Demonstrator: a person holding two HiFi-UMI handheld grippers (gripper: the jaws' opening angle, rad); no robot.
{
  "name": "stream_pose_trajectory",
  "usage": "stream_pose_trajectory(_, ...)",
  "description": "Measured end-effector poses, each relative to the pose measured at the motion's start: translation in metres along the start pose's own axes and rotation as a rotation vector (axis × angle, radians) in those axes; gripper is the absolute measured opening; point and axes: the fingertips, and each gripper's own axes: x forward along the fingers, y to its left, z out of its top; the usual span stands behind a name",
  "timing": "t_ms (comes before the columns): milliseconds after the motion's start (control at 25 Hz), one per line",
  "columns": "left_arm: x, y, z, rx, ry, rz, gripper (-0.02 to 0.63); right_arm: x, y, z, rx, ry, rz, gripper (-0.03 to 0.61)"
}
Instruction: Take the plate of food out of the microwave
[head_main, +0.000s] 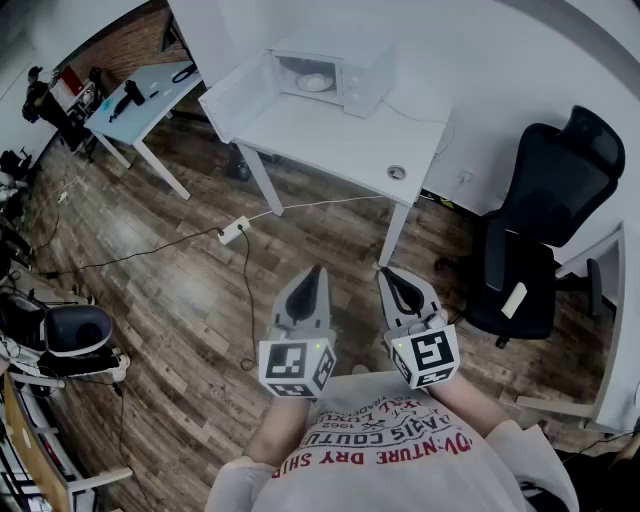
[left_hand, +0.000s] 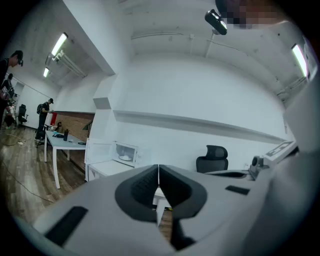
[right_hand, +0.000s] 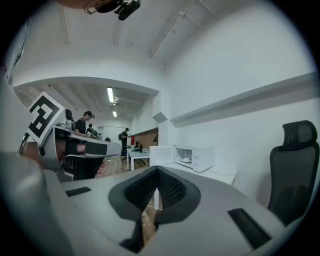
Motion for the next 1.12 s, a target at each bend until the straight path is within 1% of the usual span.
stream_pose_trajectory(440, 0.013, -0.007, -0.006, 0.012, 0.010, -0.001, 0.008, 0.001, -0.014, -0.003, -0.006, -0.006, -0.002, 0.012)
stream_pose_trajectory(640, 0.020, -0.009, -0.007, 0.019, 0.017, -0.001, 0.008, 0.005, -0.023, -0.002, 0.032, -0.022, -0.008, 0.012)
stream_pose_trajectory(760, 0.024, -0.009, -0.008, 0.021, 0.026, 0.002, 0.008, 0.010, -0.026, -0.004, 0.039, -0.014, -0.009, 0.012)
stream_pose_trajectory(960, 0.031, 0.001, -0.012, 0.014, 0.047, 0.019, 0.008, 0.022, -0.026, -0.011, 0.061, 0.009, 0.006, 0.012)
stream_pose_trajectory(1120, 0.036, 0.020, -0.021, -0.015, 0.066, 0.036, 0.008, 0.038, -0.020, -0.020, 0.067, 0.036, 0.018, 0.012)
